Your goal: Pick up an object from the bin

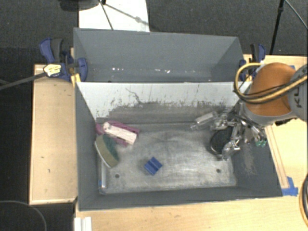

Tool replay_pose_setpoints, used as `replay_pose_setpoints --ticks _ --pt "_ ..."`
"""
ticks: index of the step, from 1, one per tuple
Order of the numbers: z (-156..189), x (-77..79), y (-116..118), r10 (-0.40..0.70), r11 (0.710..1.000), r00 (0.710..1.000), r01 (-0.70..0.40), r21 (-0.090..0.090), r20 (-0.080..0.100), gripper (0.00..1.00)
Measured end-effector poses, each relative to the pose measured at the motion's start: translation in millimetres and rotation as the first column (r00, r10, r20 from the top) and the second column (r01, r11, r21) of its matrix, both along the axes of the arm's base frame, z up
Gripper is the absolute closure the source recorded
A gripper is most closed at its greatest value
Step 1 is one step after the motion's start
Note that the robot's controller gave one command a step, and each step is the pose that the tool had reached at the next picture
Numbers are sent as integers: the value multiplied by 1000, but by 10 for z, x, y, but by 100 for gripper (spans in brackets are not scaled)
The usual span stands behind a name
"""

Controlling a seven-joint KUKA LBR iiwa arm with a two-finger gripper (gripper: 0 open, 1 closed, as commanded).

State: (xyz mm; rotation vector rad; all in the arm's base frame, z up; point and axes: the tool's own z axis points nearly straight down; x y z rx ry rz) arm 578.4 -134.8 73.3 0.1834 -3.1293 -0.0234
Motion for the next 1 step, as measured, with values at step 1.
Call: replay_pose_setpoints --ticks 1 --pt "1583 -154 7 -12 1000 1000 12 -16 17 100"
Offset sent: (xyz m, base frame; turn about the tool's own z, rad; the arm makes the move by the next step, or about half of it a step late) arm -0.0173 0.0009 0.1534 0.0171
